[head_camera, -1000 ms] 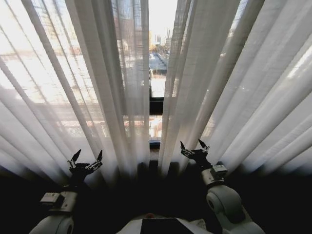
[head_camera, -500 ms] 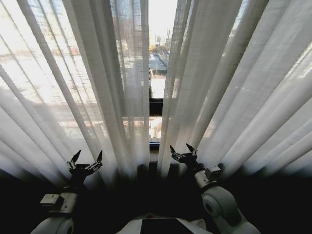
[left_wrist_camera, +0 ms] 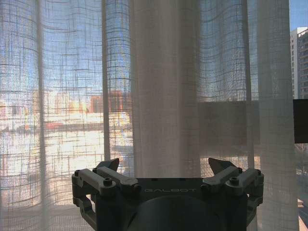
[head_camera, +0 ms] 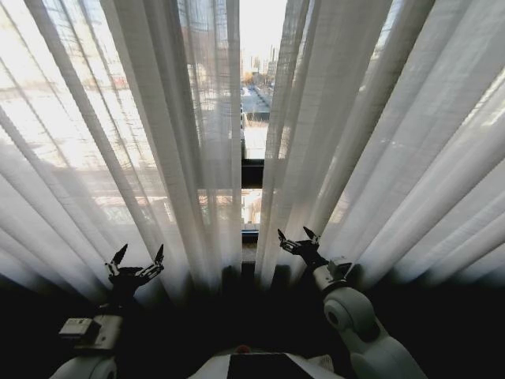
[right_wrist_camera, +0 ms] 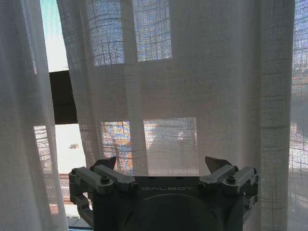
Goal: Open the curtains by pulling them apart, changing their state from closed to fully open.
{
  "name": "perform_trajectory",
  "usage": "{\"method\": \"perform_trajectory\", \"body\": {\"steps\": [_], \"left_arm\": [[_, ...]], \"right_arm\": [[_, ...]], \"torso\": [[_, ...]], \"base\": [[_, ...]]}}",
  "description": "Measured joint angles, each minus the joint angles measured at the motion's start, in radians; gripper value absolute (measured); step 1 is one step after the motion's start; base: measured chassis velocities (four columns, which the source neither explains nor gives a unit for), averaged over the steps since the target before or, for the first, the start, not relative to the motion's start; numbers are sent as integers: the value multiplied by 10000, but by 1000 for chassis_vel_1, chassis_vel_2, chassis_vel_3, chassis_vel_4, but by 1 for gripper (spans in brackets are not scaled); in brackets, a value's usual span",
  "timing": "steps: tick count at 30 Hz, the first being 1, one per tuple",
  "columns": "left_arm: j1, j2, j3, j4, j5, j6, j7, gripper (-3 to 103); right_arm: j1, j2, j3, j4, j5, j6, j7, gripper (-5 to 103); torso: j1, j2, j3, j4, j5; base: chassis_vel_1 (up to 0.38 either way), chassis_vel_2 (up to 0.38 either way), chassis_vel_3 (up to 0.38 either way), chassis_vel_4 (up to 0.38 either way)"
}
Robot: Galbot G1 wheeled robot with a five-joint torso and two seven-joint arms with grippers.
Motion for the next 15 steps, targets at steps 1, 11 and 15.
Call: {"method": "perform_trajectory", "body": {"steps": [1, 11, 15], "left_arm": [[-33, 3, -11, -12, 2, 51, -4, 100], [-121, 68, -95, -19, 23, 222, -21, 100], [-271, 100, -86, -28, 23, 427, -32, 100]], "right_arm": [[216, -19, -59, -136, 82, 1, 5, 100], [1502, -69, -232, -1277, 479, 22, 11, 100], [1812, 57, -279, -1570, 496, 30, 2, 100]], "torso": [[0, 1, 0, 1, 0], [1, 0, 0, 1, 0], [1, 0, 0, 0, -1]], "base": [[0, 0, 0, 0], [0, 0, 0, 0], [0, 0, 0, 0]]}}
